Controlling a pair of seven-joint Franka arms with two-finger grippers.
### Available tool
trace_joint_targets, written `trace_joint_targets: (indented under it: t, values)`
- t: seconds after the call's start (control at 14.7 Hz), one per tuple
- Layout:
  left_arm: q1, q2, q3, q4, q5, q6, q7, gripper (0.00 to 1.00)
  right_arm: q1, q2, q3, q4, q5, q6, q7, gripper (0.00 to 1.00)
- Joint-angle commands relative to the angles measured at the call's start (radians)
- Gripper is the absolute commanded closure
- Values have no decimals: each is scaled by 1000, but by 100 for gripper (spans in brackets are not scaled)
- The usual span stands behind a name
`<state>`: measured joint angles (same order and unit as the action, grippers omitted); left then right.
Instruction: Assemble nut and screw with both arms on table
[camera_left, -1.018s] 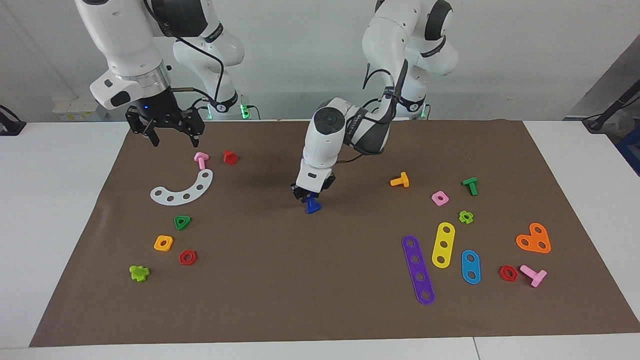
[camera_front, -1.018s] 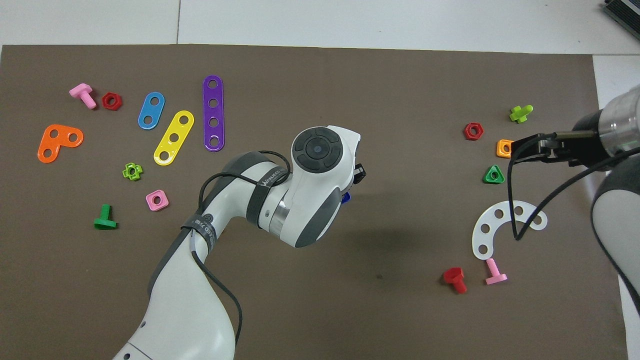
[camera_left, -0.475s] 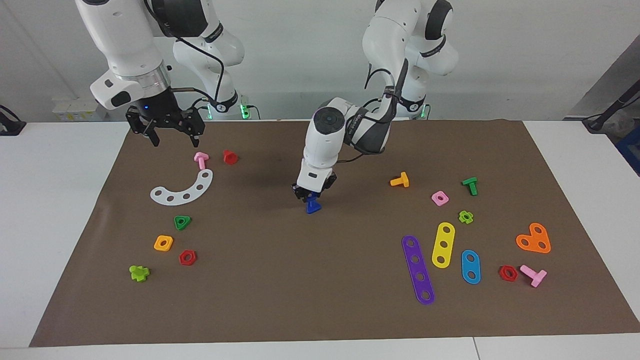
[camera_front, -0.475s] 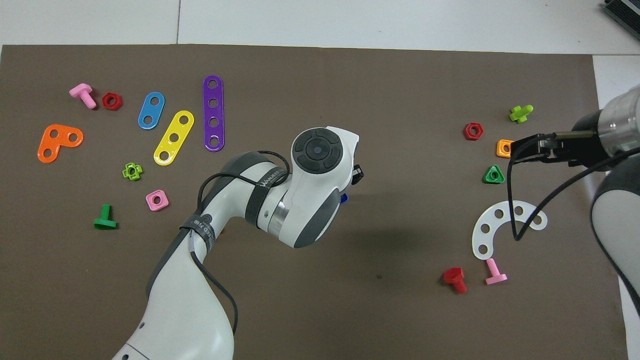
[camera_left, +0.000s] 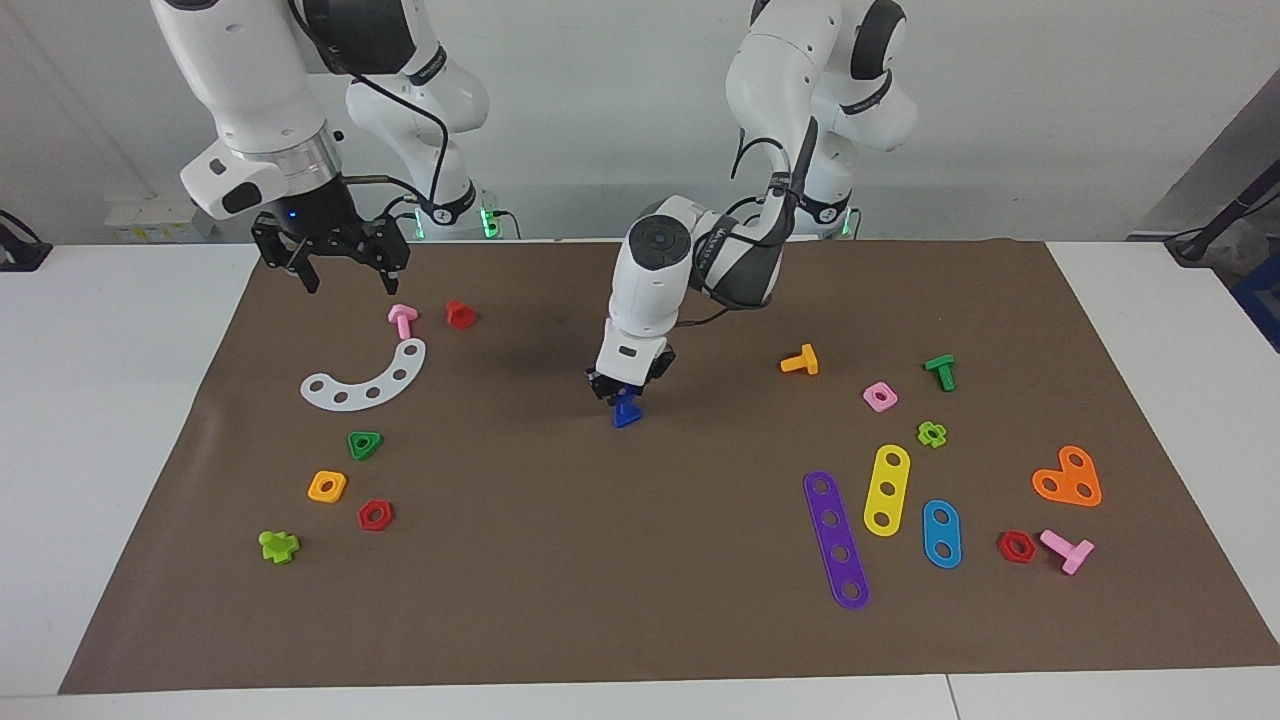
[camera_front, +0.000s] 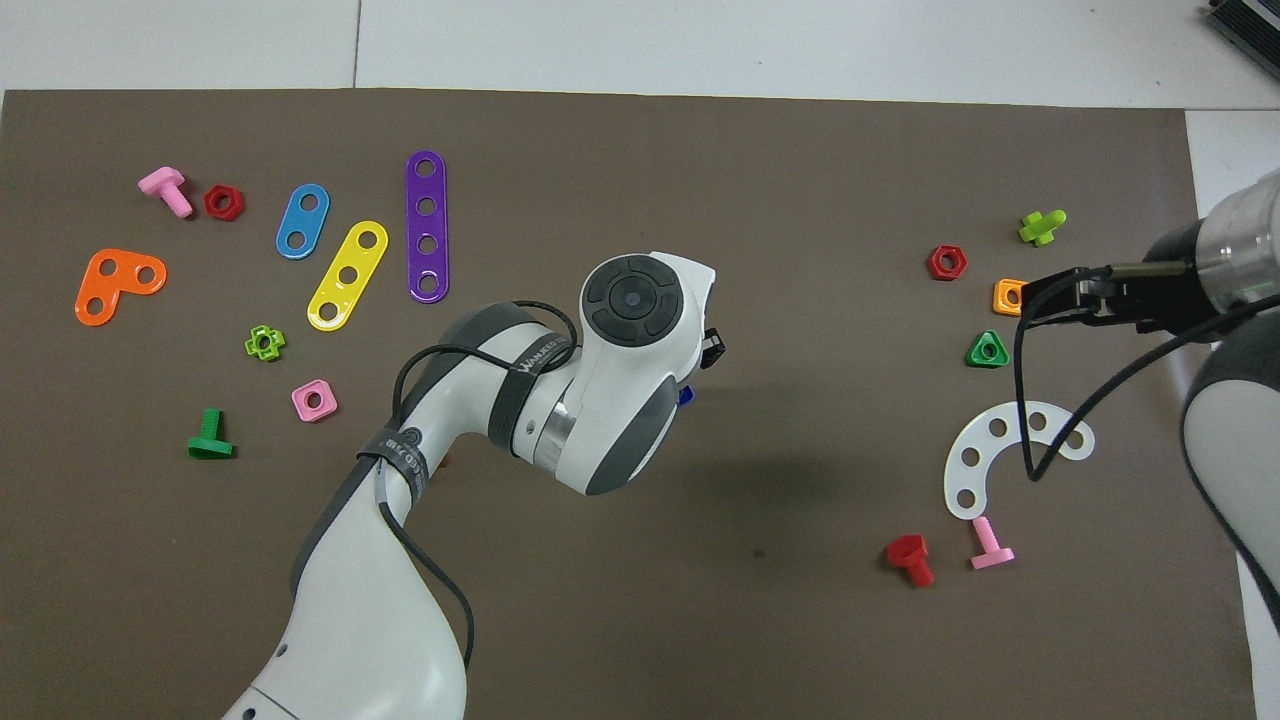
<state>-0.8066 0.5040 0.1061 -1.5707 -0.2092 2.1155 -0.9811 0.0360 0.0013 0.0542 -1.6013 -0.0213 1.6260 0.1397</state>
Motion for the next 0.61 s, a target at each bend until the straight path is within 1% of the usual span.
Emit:
trace_joint_targets:
  t: [0.0,0.41,0.54]
  values:
    - [-3,-15,10,-72,30,21,-13,100,-5,-21,3,-29,11,17,-11,0]
    - [1,-22,14,-121,34,86,-13,100,-5,-21,3,-29,11,18,-9,0]
    - [1,-24,15,-137,34,104,-13,100,-5,-21,3,-34,11,35,-11,0]
